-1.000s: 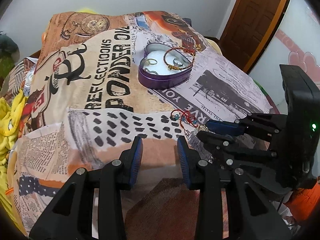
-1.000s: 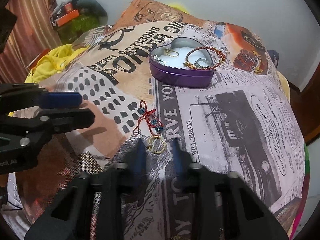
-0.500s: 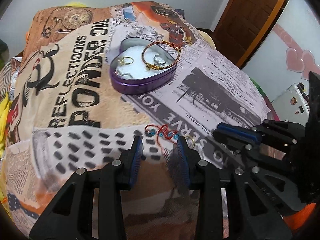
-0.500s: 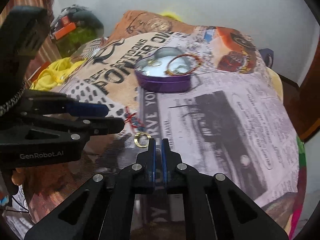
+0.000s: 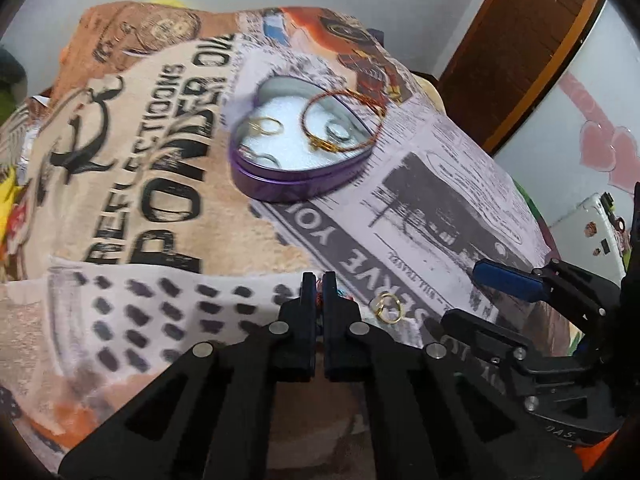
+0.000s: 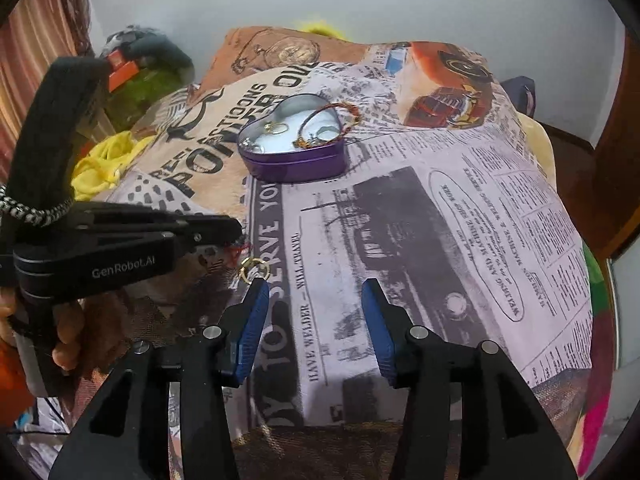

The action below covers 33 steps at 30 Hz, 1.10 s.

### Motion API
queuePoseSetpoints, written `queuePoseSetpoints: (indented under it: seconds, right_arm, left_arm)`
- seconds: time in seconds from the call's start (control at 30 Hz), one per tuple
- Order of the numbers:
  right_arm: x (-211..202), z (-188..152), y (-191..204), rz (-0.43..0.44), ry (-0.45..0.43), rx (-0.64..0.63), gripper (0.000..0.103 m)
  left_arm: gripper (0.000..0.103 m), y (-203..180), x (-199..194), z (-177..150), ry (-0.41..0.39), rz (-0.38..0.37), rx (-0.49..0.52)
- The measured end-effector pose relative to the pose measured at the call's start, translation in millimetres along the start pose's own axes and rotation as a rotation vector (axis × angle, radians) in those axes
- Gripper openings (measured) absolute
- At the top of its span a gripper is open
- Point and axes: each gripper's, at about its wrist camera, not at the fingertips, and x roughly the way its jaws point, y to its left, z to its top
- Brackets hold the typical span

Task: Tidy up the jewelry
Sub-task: 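Grasp a gold ring with the left tool while the right tool grasps another ring, then carry both held rings over the heart tin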

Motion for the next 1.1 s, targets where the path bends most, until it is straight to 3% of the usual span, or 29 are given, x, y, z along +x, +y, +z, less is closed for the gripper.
queuePoseSetpoints:
  seconds: [0.33,0.53,0.67,0.73,1.1]
  right_arm:
    - [25,11,35,-0.002,0.037,-0.123,0.044]
    - [36,14,40,-0.027,0.049,-0.162,0.014]
    - [35,13,40,-0.019,0.051,-0.162,0.014]
    - [32,14,41,-0.017,0.047,-0.159,0.005]
    - [11,22,36,-0.036,-0.019,-0.14,0.003]
  left_arm:
    - [0.0,18,-42,-10,-0.077,0.026,0.001]
    - [0.0,17,-57,-13,-0.119,0.051,0.028]
    - [0.0,15,-62,-10,-0.132,0.046,0.029]
    - [0.0,13,-65,-8,-0.14,0.045,0.032]
    - [0.0,2,-89,5,-0.205,0.043,0.057]
